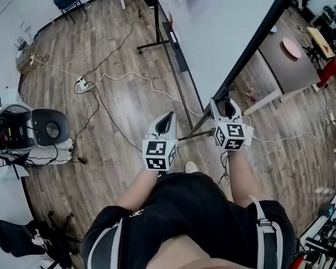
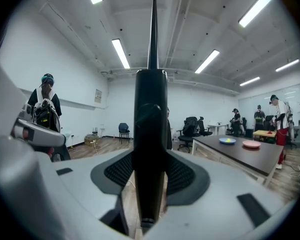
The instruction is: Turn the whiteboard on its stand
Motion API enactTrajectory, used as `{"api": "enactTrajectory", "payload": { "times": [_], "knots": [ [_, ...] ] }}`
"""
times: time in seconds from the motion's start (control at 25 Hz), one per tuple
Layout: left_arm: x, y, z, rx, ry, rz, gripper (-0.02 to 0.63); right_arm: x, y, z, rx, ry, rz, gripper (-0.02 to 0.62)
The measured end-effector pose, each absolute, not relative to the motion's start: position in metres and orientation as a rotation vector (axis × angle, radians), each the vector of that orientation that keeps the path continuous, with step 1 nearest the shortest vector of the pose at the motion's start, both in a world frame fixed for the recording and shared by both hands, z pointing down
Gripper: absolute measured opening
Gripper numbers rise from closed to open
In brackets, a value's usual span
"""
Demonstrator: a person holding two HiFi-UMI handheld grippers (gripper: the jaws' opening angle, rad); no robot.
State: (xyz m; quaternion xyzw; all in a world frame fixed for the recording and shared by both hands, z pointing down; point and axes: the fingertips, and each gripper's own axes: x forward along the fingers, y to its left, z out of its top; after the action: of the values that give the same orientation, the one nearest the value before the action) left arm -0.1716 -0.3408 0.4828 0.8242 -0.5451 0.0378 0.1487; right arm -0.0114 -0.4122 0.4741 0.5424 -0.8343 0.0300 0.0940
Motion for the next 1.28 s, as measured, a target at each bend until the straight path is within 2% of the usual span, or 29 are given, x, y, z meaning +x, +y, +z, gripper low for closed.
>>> {"api": "enactTrajectory", "payload": {
  "times": [0.48, 1.28],
  "knots": [
    [-0.169, -0.335, 0.506, 2.474, -1.329, 0.149, 0.009, -0.006, -0.382, 0.474, 1.676, -2.491, 0.081, 0.196],
    [-0.122, -0.253, 0.477, 2.523, -1.368, 0.158, 0.009, 0.016, -0.292, 0.477, 1.761, -2.452, 0.052, 0.196]
  ]
}}
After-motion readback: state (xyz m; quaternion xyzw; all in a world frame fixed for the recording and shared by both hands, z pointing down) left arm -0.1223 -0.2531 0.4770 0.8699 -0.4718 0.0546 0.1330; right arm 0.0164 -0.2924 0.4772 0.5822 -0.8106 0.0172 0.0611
